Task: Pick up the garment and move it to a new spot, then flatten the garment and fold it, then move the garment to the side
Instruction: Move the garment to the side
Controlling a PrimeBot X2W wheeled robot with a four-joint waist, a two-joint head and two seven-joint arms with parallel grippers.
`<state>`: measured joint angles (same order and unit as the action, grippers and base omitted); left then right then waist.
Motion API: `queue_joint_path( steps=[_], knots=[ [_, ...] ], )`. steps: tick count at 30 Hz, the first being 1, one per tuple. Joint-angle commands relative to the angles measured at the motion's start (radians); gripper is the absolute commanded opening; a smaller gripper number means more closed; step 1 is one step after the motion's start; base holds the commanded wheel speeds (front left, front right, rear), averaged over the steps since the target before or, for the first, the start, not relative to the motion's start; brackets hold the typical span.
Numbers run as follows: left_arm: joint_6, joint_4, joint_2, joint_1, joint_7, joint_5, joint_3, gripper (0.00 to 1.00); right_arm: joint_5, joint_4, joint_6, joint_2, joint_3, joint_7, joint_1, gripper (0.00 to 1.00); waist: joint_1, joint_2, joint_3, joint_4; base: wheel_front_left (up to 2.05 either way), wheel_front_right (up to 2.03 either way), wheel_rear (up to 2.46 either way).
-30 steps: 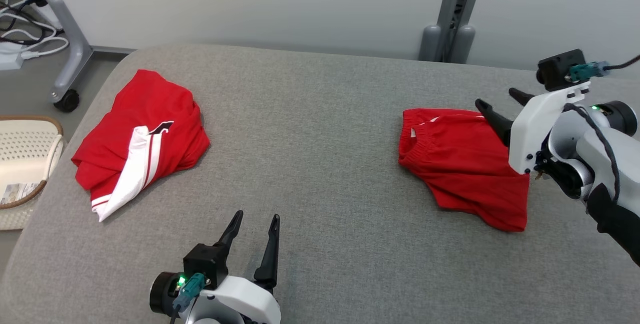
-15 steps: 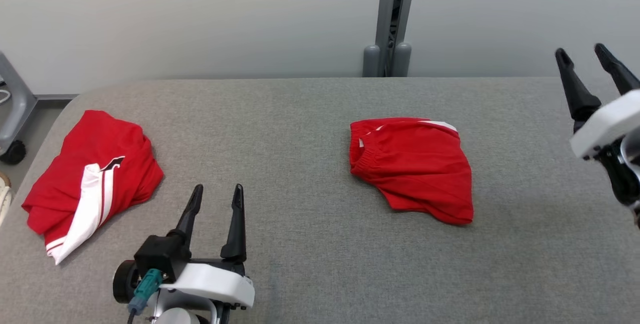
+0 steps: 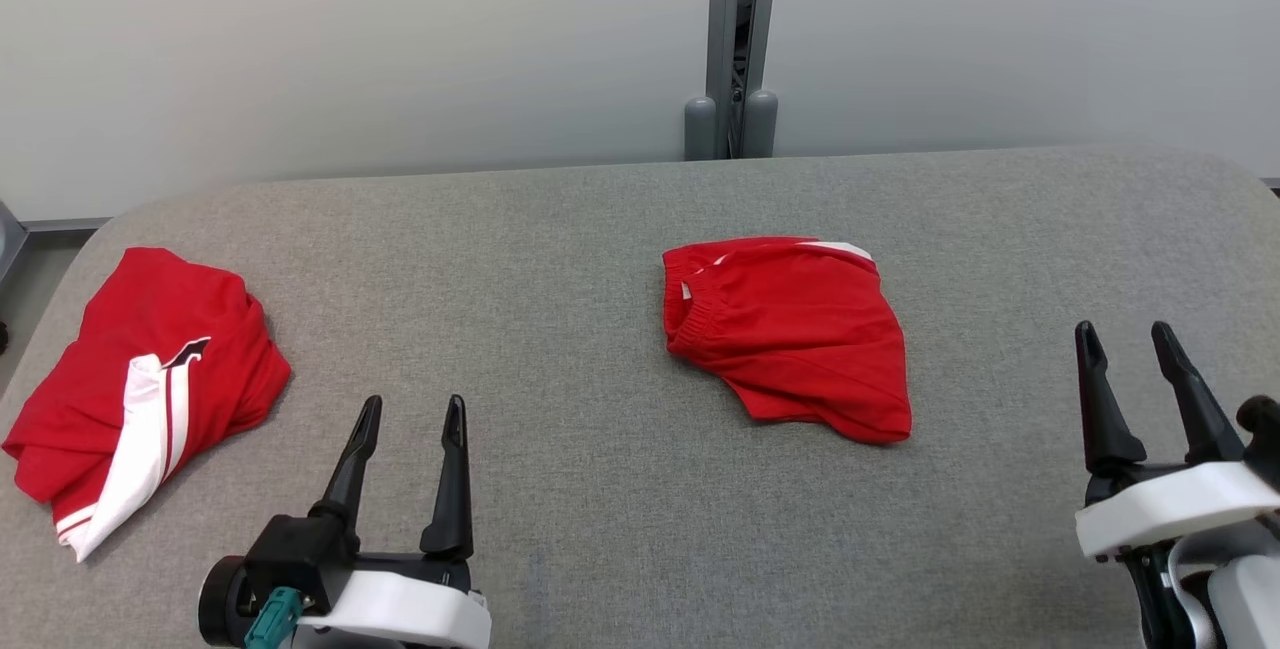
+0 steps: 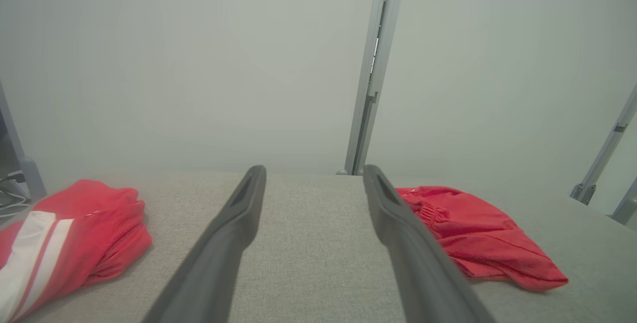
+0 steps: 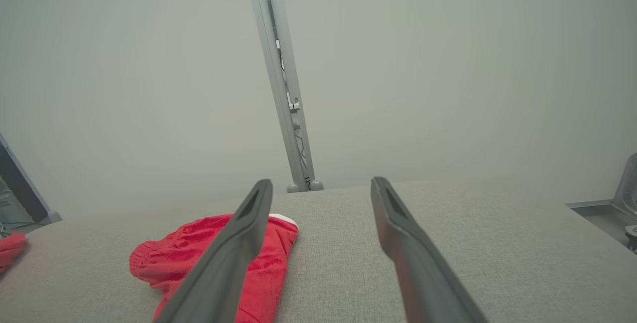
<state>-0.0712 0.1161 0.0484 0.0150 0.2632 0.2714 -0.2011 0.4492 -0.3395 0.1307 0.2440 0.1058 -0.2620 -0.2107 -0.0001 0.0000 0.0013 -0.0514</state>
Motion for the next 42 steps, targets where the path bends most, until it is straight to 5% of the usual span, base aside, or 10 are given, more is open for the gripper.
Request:
queue_joint_path(
  steps=[1, 11, 27, 32, 42],
  knots=[
    [0.003, -0.009, 0.004, -0.01, 0.002, -0.01, 0.006, 1.0, -0.01, 0.011, 0.0, -0.005, -0.012, -0.004, 0.019, 1.0, 0.0001, 0.0, 0.001, 0.0, 0.0, 0.0, 0.0],
    [0.007, -0.049, 0.004, -0.036, 0.002, -0.033, 0.005, 1.0, -0.063, 0.042, 0.0, -0.055, -0.046, -0.004, 0.083, 1.0, 0.0001, 0.0, 0.006, 0.011, 0.0, 0.0, 0.0],
    [0.023, -0.019, 0.004, -0.039, 0.002, -0.028, -0.025, 1.0, -0.018, -0.022, 0.0, -0.026, -0.014, -0.003, 0.072, 1.0, 0.0001, 0.0, 0.008, 0.047, 0.0, 0.0, 0.0],
    [0.035, 0.007, 0.004, -0.043, 0.002, -0.031, -0.037, 1.0, 0.051, -0.105, 0.0, -0.003, 0.041, -0.003, 0.037, 1.0, 0.0001, 0.0, 0.014, 0.063, 0.0, 0.0, 0.0],
    [0.049, 0.035, 0.004, 0.006, 0.002, -0.038, -0.063, 1.0, 0.397, -0.257, 0.0, 0.058, 0.176, 0.134, -0.155, 1.0, 0.0001, 0.0, 0.1, 0.106, 0.0, 0.0, 0.0]
  ],
)
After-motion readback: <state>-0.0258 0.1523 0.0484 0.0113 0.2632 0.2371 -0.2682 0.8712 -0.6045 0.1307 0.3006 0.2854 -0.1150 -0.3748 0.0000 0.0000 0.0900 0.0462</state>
